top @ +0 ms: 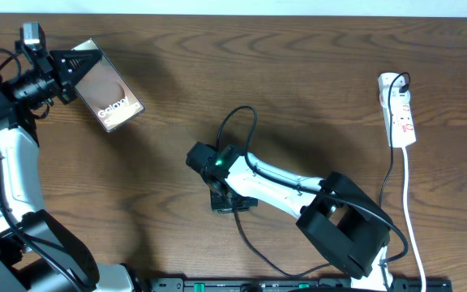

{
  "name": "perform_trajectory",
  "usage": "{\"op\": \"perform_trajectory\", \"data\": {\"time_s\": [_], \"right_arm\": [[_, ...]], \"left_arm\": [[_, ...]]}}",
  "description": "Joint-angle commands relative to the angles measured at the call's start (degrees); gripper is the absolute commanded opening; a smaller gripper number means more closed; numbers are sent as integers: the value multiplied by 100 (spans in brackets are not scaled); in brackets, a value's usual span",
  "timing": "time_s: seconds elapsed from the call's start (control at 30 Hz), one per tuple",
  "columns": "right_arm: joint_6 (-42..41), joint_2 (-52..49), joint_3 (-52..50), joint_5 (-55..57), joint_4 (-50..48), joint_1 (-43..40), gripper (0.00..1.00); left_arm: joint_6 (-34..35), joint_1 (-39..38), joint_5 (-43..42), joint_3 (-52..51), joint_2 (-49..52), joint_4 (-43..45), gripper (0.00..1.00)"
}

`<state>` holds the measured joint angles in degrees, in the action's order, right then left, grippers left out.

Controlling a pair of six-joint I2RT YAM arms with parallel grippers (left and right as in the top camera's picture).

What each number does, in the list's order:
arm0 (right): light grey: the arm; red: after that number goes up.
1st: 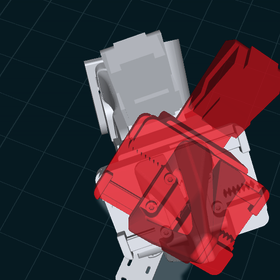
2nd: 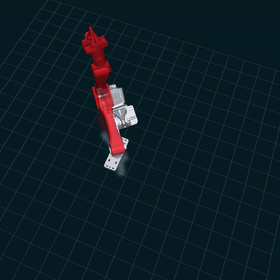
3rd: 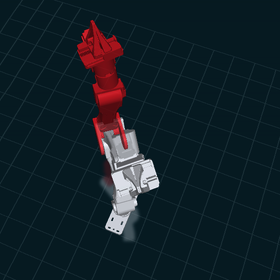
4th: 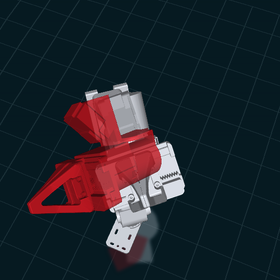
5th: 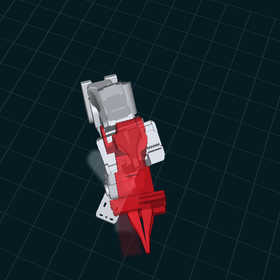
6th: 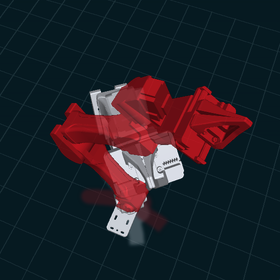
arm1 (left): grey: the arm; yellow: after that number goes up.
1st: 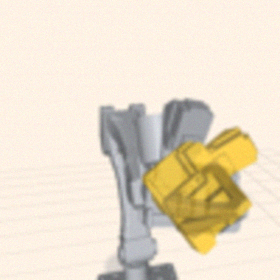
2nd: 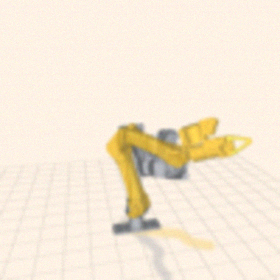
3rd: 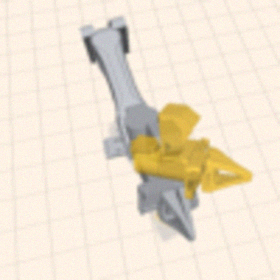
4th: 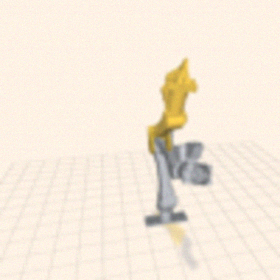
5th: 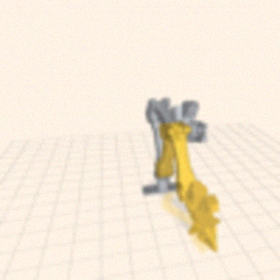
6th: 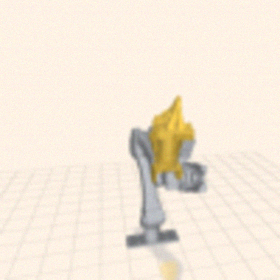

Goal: Plug charger to phone and switch on socket
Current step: 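Close the right gripper on the cable plug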

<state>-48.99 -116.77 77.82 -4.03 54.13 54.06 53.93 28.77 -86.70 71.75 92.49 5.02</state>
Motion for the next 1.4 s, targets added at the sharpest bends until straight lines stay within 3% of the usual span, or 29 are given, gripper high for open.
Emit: {"op": "perform_trajectory", "data": {"time_s": [0.0,1.37], "right_arm": [[-28,-59,-70,85,-57,-39,15],[-26,-57,-37,52,-59,-195,1]], "left_arm": [[-33,9,-116,24,-17,48,8],[-33,9,-116,26,-17,48,8]]}}
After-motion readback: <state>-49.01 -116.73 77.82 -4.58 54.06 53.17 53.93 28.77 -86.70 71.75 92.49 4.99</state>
